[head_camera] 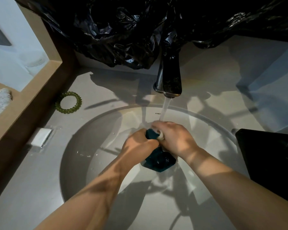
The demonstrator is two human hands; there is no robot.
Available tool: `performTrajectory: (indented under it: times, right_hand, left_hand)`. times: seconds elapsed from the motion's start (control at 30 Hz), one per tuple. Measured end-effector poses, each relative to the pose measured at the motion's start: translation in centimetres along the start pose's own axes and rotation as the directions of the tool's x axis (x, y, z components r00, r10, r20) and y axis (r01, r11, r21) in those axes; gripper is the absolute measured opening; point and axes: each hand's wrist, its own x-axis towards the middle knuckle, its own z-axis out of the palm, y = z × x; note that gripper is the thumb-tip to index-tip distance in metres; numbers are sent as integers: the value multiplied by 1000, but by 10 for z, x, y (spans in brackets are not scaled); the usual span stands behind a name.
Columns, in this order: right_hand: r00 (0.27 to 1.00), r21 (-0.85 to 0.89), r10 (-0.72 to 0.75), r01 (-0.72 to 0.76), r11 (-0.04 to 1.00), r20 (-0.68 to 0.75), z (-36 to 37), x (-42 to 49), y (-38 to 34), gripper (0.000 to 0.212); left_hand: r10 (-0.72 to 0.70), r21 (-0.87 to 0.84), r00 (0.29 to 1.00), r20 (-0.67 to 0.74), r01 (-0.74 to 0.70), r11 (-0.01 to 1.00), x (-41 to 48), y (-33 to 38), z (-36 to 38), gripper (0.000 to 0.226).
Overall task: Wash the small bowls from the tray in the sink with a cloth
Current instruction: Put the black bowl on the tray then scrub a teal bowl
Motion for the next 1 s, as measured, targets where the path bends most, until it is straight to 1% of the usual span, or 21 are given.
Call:
performTrajectory:
  times: [0.07, 0.1, 0.13, 0.17, 0.2, 0.23, 0.3, 0.37, 0.4, 0.43, 0.47, 0.5, 0.53, 0.63, 0.67, 0.7, 0.77, 0.83, 0.87, 0.93, 1.0]
  right_hand:
    - [997, 53, -76, 75, 996, 10, 1, 3, 0, 31]
    - [1000, 93, -30, 30, 995, 6, 4, 6, 1, 36]
    - [997, 160, 71, -68, 985, -13, 5, 8, 1, 33]
    - [975, 287, 221, -207, 936, -18, 10, 9, 5, 24]
    - [926, 440, 377, -352, 826, 31, 16, 10, 8, 17]
    - [858, 580, 503, -463, 670, 104, 24, 9, 10, 18]
    - [719, 731, 645, -582, 356, 258, 39, 4, 7, 15]
    - [626, 813, 686, -576, 86, 371, 48, -3, -2, 15]
    - [610, 840, 679, -542, -18, 408, 49, -6, -6, 15]
    - [607, 854, 667, -513, -85, 431, 51, -8, -8, 14]
    - [612, 861, 659, -496, -111, 437, 51, -9, -9, 13]
    - [617, 871, 668, -483, -96, 416, 49, -10, -9, 11]
    - [626, 880, 692, -474, -30, 361, 47, -11, -9, 11]
    - [700, 835, 711, -427, 346, 63, 32, -14, -3, 4]
    - [722, 821, 691, -383, 423, -20, 25, -16, -3, 11]
    - [737, 820, 672, -340, 460, -72, 20, -18, -3, 17]
    - [748, 846, 658, -293, 445, -87, 16, -21, -1, 15]
    - [773, 866, 633, -301, 399, -23, 20, -25, -4, 8]
    - [782, 877, 623, -318, 359, 29, 24, -28, -8, 16]
    - [772, 895, 618, -371, 246, 150, 32, -30, -16, 28]
    - [751, 901, 594, -423, 98, 288, 38, -26, -22, 22]
  left_hand:
    - [-1, -25, 1000, -14, 0, 1000, 1, 0, 3, 9]
    - [-14, -45, 999, -36, 12, 999, 2, 0, 3, 9]
    - [-30, -71, 998, -63, 26, 997, 3, 0, 1, 8]
    - [-50, -99, 994, -100, 40, 994, 4, 0, 0, 7]
    - [-67, -118, 987, -146, 49, 992, 5, -1, -2, 6]
    - [-71, -120, 979, -190, 49, 992, 5, -1, -3, 8]
    - [-50, -109, 970, -237, 25, 994, 4, -3, -2, 17]
    - [-47, -121, 967, -251, 17, 993, 3, -5, 2, 22]
    - [-55, -135, 964, -261, 20, 991, 3, -5, 4, 22]
    - [-69, -145, 961, -268, 30, 989, 3, -5, 4, 21]
    - [-84, -154, 959, -271, 43, 987, 5, -4, 5, 19]
    - [-100, -160, 958, -269, 58, 985, 7, -5, 5, 18]
    - [-115, -167, 958, -265, 72, 983, 8, -4, 6, 17]
    - [-117, -175, 957, -264, 72, 982, 8, -3, 6, 19]
    - [-116, -166, 955, -273, 72, 984, 10, -4, 5, 19]
    - [-123, -164, 950, -287, 78, 983, 11, -4, 3, 19]
    - [-162, -218, 936, -312, 95, 971, 13, -3, 1, 20]
    - [-202, -304, 921, -333, 98, 948, 14, -4, 0, 28]
    - [-215, -341, 916, -338, 94, 935, 15, -4, 0, 32]
    - [-222, -418, 920, -323, 72, 906, 13, -3, 1, 32]
    - [-187, -494, 939, -288, 22, 869, 9, -4, 4, 34]
